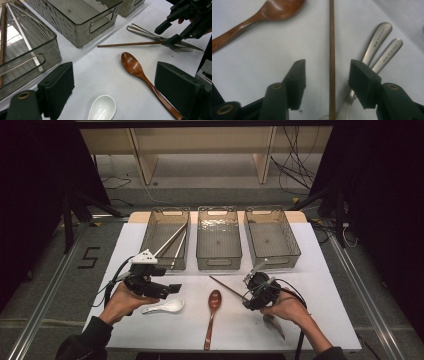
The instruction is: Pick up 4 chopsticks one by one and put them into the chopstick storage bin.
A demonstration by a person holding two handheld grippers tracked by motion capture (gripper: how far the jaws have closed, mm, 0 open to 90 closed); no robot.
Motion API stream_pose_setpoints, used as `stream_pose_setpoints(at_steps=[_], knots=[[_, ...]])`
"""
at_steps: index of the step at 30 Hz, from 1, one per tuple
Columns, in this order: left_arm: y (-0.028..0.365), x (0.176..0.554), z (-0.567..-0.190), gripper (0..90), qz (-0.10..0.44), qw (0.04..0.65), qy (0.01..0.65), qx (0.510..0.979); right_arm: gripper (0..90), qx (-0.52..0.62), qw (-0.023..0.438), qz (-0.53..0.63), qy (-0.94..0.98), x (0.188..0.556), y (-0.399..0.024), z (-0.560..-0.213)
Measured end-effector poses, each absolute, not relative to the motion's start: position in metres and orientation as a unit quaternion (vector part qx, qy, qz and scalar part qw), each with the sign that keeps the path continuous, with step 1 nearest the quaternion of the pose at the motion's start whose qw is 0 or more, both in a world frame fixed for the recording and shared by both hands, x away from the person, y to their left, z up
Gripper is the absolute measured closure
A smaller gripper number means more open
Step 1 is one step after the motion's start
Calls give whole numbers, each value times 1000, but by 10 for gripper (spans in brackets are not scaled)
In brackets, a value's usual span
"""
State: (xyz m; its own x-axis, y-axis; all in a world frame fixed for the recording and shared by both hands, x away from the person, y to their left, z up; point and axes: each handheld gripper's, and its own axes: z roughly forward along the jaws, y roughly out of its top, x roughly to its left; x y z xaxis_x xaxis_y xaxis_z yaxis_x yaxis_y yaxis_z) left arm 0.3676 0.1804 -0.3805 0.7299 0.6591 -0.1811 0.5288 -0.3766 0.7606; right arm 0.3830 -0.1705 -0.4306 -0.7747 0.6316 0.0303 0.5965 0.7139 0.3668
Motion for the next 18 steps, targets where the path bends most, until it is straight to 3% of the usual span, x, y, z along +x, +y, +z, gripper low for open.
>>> stream_pose_setpoints(at_steps=[8, 18], knots=[[178, 358, -386, 153, 80, 430, 355, 826, 630, 333, 37, 153, 930, 386, -171, -437], [178, 353, -391, 153, 79, 427, 356, 828, 723, 333, 28, 127, 934, 388, -173, -444]])
